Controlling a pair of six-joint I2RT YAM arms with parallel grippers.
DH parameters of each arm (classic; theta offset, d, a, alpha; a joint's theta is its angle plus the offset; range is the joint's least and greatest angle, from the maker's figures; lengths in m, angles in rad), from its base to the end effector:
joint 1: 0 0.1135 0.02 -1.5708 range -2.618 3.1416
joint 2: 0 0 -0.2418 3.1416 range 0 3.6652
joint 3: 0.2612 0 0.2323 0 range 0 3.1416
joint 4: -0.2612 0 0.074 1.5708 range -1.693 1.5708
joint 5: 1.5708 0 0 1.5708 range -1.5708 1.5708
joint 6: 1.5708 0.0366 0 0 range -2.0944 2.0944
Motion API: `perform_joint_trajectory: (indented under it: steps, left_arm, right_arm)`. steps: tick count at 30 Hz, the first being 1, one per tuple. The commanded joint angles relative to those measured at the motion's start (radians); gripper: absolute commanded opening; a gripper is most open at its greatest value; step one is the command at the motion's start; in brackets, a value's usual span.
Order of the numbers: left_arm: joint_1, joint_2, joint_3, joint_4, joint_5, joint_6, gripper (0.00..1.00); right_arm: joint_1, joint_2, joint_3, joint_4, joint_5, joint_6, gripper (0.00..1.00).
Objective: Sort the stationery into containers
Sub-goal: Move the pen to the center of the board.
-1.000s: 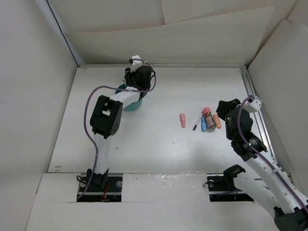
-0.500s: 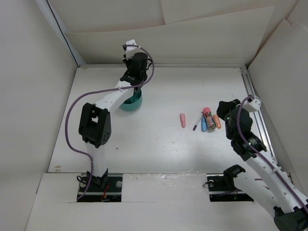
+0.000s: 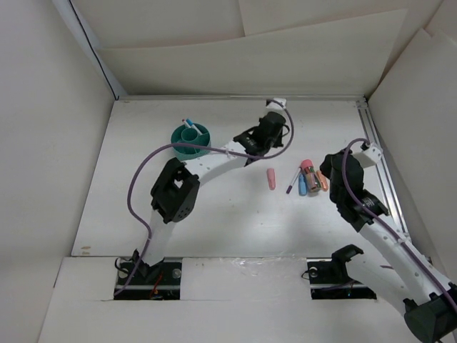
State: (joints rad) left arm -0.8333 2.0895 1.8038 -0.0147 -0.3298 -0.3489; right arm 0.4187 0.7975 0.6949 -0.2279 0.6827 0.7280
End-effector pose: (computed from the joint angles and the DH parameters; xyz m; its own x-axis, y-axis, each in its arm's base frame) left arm 0.3288 -0.3442 0.2857 -0.3553 -0.0899 -0.9304 0.3946 0.8879 -0.2365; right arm 0.1714 0.0510 0.2900 -0.0684 0.5346 -0.8423 0.3688 0.7981 0.4765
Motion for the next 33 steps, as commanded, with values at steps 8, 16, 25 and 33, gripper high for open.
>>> perform_joint_trajectory:
  steps: [8,16,25,33]
  left_arm:
    - [-0.142,0.099,-0.023,-0.019,0.15,0.067,0.2]
    - [-0.161,0.178,0.054,-0.037,0.23,0.056,0.21]
    - [-0.17,0.294,0.183,-0.11,0.252,0.065,0.21]
    - [-0.17,0.325,0.213,-0.13,0.2,0.065,0.21]
  right_arm:
    - [-0.024,-0.067,0.034,-0.007,0.063,0.025,0.4]
    - [-0.024,-0.077,0.034,-0.007,0.063,0.034,0.4]
    - [-0.034,-0.086,0.025,0.012,0.043,0.034,0.34]
    - [-0.034,-0.086,0.025,0.03,0.015,0.016,0.34]
